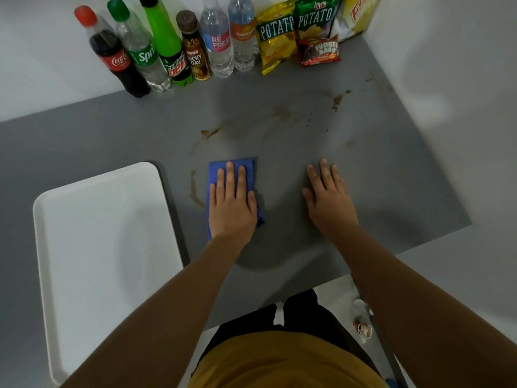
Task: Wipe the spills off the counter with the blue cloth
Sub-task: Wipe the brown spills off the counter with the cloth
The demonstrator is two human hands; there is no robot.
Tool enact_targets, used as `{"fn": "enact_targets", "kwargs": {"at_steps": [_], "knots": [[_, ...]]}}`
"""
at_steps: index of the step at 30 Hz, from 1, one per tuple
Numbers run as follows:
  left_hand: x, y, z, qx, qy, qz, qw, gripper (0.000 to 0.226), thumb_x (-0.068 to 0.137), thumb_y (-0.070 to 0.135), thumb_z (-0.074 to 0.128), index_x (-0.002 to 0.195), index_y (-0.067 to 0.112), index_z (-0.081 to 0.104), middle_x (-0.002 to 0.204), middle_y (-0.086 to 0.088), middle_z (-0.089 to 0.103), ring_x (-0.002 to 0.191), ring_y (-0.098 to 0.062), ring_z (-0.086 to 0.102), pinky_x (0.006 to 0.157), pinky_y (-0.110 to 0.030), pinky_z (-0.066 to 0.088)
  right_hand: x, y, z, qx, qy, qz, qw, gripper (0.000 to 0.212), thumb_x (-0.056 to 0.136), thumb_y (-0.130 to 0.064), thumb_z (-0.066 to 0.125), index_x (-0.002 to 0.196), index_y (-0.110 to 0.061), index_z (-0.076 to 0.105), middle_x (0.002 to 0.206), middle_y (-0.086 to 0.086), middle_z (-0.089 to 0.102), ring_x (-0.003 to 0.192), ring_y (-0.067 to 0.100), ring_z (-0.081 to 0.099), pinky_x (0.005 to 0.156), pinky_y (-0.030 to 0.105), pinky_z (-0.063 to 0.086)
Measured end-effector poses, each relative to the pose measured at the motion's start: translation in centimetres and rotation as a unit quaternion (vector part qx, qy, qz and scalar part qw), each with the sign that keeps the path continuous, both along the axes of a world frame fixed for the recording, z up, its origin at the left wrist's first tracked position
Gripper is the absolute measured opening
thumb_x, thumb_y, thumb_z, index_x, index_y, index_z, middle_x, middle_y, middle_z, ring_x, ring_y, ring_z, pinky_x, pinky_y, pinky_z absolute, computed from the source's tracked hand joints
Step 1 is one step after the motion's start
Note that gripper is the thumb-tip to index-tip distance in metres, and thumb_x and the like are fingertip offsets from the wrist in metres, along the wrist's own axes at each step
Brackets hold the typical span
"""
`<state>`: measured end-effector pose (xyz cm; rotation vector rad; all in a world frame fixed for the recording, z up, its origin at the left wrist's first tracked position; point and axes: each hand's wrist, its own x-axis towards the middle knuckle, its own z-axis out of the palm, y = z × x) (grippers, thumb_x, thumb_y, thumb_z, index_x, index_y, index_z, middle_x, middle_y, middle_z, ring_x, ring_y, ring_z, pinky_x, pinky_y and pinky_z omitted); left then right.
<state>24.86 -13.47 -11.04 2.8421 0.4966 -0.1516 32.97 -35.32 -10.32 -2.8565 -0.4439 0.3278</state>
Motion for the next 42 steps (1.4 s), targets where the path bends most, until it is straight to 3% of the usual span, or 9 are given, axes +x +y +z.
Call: {"fn": "enact_targets", "kwargs": {"at_steps": [7,13,21,26,32,37,42], "knots": [[1.6,-1.8,-0.3,-0.005,0.001,-0.021,1.000,0.062,0.105,0.046,0.009,0.161,0.024,-0.005,0.170,-0.001,-0.009,0.156,-0.020,-0.011,0.127,-0.042,-0.004,-0.1,0.1,-0.1,-0.002,-0.005,0.001,1.000,0.061,0.106,-0.049,0.027,0.162,-0.024,0.018,0.170,0.008,0.007,0.157,0.032,0.005,0.126,0.047,0.011],[4.5,1.5,0.1,-0.009,-0.016,-0.073,0.997,0.062,0.106,0.046,0.015,0.162,0.024,0.005,0.171,-0.001,-0.001,0.157,-0.022,-0.002,0.128,-0.043,0.003,0.1,0.0,-0.2,0.000,-0.002,-0.005,1.000,0.061,0.106,-0.050,0.027,0.162,-0.026,0.018,0.171,0.006,0.006,0.157,0.031,0.004,0.126,0.046,0.011],[2.7,5.6,0.4,0.012,0.006,0.014,1.000,0.062,0.108,0.043,0.017,0.162,0.020,-0.002,0.171,-0.004,-0.006,0.157,-0.022,-0.006,0.128,-0.043,-0.001,0.0,0.0,-0.3,0.006,-0.015,-0.001,1.000,0.060,0.107,-0.048,0.029,0.161,-0.024,0.022,0.170,0.008,0.011,0.156,0.033,0.008,0.126,0.049,0.016],[-0.5,2.8,0.4,0.024,0.002,0.067,0.997,0.063,0.108,0.042,0.019,0.162,0.018,-0.002,0.171,-0.006,-0.004,0.157,-0.025,-0.003,0.128,-0.045,0.003,-0.2,0.1,-0.5,0.002,-0.024,0.005,1.000,0.060,0.107,-0.046,0.031,0.161,-0.022,0.022,0.170,0.010,0.011,0.156,0.034,0.009,0.125,0.049,0.014],[0.2,-0.2,0.0,0.007,0.002,0.028,1.000,0.063,0.105,0.044,0.011,0.162,0.020,0.000,0.170,-0.003,-0.005,0.157,-0.022,-0.005,0.128,-0.045,0.002,-0.2,-0.1,-0.6,0.006,-0.027,0.010,1.000,0.060,0.107,-0.046,0.029,0.161,-0.022,0.021,0.170,0.011,0.010,0.156,0.035,0.007,0.126,0.049,0.012],[3.7,2.7,0.3,0.005,-0.011,-0.016,1.000,0.061,0.107,0.042,0.021,0.163,0.021,0.007,0.171,-0.003,0.003,0.158,-0.022,0.000,0.128,-0.043,0.003,-0.2,-0.2,-0.6,0.011,-0.037,0.011,0.999,0.059,0.107,-0.045,0.031,0.161,-0.021,0.024,0.169,0.011,0.012,0.155,0.037,0.009,0.125,0.048,0.013],[6.1,7.0,0.7,-0.006,0.000,0.026,1.000,0.061,0.108,0.042,0.019,0.162,0.022,0.002,0.171,-0.001,-0.004,0.157,-0.020,-0.006,0.128,-0.042,-0.001,-0.2,-0.2,-0.8,0.021,-0.047,0.011,0.999,0.058,0.107,-0.043,0.034,0.160,-0.020,0.026,0.169,0.012,0.016,0.155,0.038,0.013,0.125,0.052,0.016]]}}
